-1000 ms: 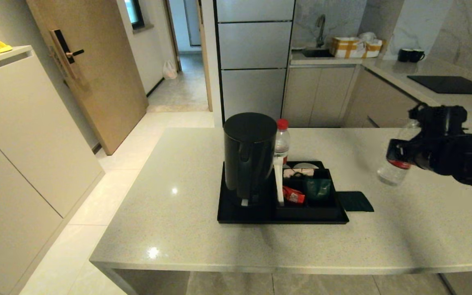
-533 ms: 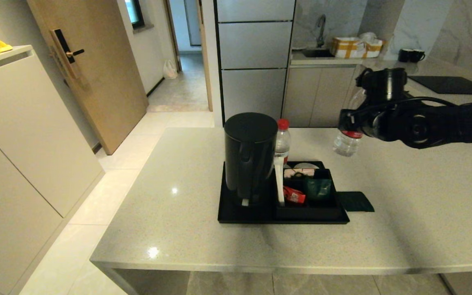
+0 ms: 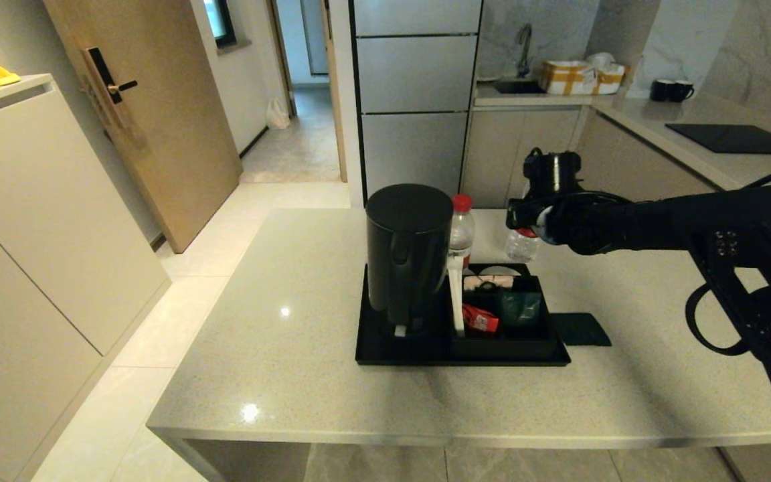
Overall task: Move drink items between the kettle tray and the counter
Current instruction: Return the bottled water to its original position
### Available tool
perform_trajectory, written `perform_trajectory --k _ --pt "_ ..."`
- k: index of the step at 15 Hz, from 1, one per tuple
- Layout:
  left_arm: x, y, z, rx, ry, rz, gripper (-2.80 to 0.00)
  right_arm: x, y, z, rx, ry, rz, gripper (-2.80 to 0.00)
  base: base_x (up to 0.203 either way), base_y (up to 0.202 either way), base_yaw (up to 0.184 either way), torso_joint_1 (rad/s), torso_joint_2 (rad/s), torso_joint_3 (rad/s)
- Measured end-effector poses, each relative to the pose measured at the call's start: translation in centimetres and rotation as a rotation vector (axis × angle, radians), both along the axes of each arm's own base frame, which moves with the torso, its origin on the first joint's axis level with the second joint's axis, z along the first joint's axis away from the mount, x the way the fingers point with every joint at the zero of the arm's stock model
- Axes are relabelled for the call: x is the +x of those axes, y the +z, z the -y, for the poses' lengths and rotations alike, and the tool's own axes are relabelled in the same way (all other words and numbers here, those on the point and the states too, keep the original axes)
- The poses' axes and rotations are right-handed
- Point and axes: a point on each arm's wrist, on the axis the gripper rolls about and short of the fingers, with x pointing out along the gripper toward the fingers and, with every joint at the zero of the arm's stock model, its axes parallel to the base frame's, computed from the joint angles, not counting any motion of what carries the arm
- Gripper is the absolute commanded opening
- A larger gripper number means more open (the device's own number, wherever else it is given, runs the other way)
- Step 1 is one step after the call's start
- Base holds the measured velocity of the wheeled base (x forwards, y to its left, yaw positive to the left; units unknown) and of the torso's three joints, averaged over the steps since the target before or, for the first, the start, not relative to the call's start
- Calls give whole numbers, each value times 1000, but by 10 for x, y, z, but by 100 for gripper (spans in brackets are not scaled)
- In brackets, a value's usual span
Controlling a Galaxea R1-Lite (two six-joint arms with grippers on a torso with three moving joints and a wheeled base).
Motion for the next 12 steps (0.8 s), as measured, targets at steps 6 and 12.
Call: perform_trajectory --k 6,12 --pt "0 0 0 0 1 0 -280 5 -28 -25 2 34 -35 -280 0 0 0 0 0 0" --pt "0 0 0 0 -1 0 -280 -4 -38 -41 -28 24 -61 -280 0 0 0 0 0 0"
